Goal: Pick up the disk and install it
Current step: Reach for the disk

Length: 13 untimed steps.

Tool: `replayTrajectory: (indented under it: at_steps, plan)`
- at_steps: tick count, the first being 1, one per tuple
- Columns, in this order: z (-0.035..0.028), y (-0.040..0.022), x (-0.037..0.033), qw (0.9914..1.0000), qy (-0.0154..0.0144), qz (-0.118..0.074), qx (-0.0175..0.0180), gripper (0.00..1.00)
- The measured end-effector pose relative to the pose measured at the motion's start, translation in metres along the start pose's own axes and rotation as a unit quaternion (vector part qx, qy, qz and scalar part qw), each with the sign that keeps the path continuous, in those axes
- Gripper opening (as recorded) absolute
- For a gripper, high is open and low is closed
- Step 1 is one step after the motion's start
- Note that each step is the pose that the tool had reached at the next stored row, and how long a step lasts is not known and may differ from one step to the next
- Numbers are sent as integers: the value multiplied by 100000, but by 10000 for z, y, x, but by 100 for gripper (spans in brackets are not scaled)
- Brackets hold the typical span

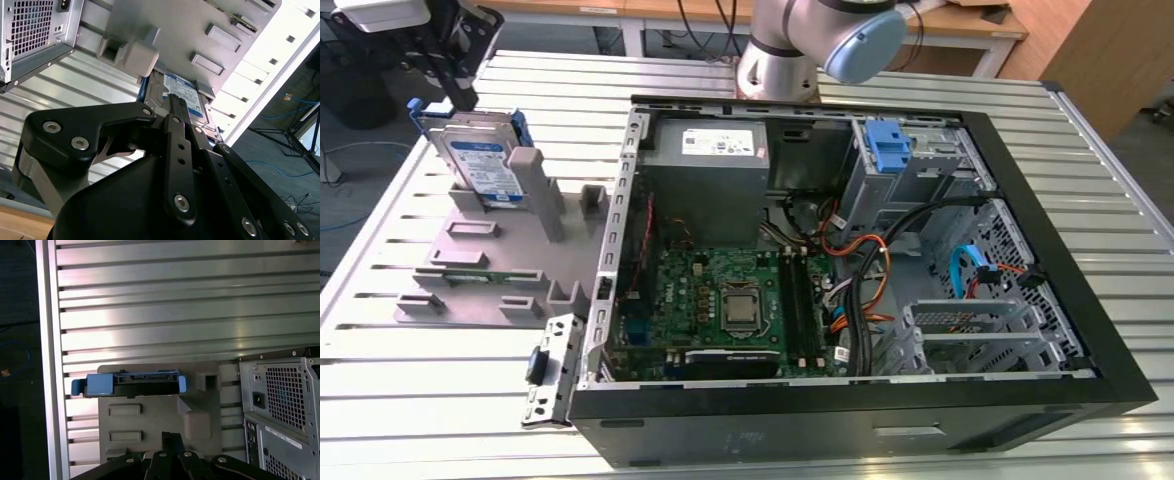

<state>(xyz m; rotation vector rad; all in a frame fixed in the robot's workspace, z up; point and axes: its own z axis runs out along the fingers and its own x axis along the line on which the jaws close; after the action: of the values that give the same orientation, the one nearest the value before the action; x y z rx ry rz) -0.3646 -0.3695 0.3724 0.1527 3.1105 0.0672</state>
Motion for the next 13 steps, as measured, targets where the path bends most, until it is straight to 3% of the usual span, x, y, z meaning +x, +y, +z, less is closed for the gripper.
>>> replayTrajectory:
  at_steps: [7, 13]
  plan:
    - [12, 36, 55, 100000, -2, 51, 0, 11]
    - [37, 126, 99, 100000, -7, 196, 6, 11]
